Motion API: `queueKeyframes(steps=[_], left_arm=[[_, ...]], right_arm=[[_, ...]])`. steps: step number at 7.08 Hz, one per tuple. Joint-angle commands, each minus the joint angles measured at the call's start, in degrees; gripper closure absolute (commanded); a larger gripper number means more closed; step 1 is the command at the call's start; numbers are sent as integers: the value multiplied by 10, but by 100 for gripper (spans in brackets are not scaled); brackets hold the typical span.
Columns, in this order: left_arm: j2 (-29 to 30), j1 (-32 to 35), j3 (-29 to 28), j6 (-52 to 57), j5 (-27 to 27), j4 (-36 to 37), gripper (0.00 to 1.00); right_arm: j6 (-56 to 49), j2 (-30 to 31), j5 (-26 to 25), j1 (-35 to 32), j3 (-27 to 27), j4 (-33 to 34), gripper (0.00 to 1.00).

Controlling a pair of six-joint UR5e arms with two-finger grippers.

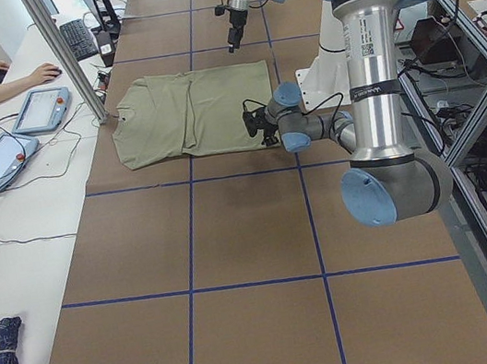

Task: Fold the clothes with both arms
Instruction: 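Move both grippers down to the bottom hem corners nearest the robot, then grasp the bottom hem corners with the left and right grippers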

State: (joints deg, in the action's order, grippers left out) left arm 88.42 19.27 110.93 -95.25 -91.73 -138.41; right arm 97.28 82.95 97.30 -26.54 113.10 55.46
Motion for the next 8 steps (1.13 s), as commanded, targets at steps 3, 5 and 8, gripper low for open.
queueKeyframes(steps=[3,5,8], left_arm=[[-5,-27,-1,0,-1,2,32],[-11,-34,-2,0,-1,2,32],[-11,-36,-4,0,-1,3,32]], right_arm=[[0,0,0,0,1,0,0],[0,0,0,0,1,0,0],[0,1,0,0,2,0,0]])
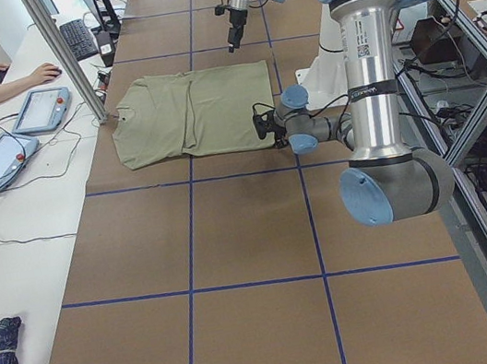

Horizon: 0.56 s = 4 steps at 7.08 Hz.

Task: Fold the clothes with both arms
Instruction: 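Grasp the bottom hem corners with the left and right grippers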

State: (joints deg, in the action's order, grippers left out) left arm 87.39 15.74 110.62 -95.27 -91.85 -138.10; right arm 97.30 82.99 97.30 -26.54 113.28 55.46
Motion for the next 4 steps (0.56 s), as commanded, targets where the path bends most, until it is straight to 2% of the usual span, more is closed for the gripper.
queueKeyframes(steps=[1,2,4], left_arm=[[0,-3,-2,0,0,0,33],[0,-7,-3,-2,1,-1,42],[0,-9,-3,-3,1,-1,53]], right_arm=[[0,1,0,0,0,0,0],[0,1,0,0,0,0,0],[0,1,0,0,0,0,0]])
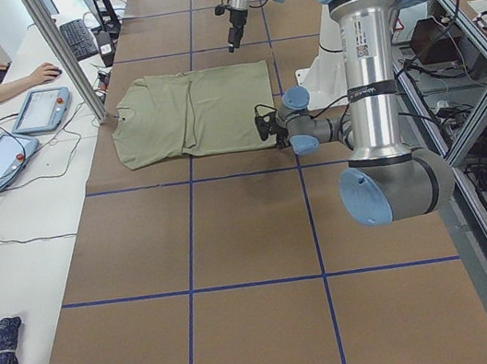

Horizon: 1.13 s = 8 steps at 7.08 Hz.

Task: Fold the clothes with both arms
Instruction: 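Grasp the bottom hem corners with the left and right grippers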

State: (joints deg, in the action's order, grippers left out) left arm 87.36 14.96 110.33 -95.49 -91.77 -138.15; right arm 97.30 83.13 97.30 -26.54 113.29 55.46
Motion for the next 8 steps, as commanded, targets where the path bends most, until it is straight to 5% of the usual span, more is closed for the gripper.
queueKeyframes(steps=[1,5,6,7,8], left_arm=[[1,-1,0,0,-1,0,54],[0,-4,0,0,-1,0,54],[1,-5,1,-4,-1,0,69],[1,-7,1,-11,-1,1,100],[1,-10,1,-11,0,2,100]], right_arm=[[0,0,0,0,0,0,0],[0,1,1,1,-3,0,0],[0,3,1,1,-2,0,0],[6,7,2,4,-3,3,0],[32,6,2,6,2,32,2]])
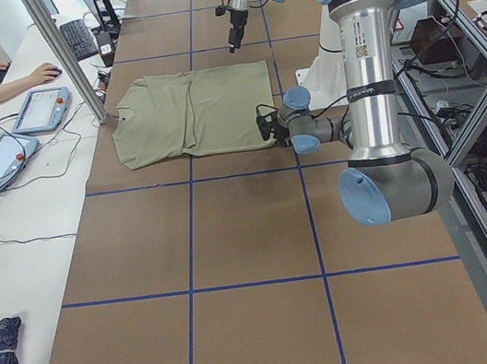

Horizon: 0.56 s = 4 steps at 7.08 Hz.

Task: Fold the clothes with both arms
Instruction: 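Grasp the bottom hem corners with the left and right grippers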

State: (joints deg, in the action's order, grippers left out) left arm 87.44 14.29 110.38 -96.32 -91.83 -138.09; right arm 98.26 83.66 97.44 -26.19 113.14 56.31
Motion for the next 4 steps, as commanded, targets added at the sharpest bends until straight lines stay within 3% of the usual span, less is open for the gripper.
queueKeyframes(steps=[1,2,4], left_arm=[[-1,-2,6,-1,-1,1,100],[-1,-2,8,3,-19,1,100],[8,-1,13,3,-25,1,100]], right_arm=[[57,-2,-1,7,10,55,2],[70,1,-1,10,17,59,3],[160,-1,-79,70,32,111,3]])
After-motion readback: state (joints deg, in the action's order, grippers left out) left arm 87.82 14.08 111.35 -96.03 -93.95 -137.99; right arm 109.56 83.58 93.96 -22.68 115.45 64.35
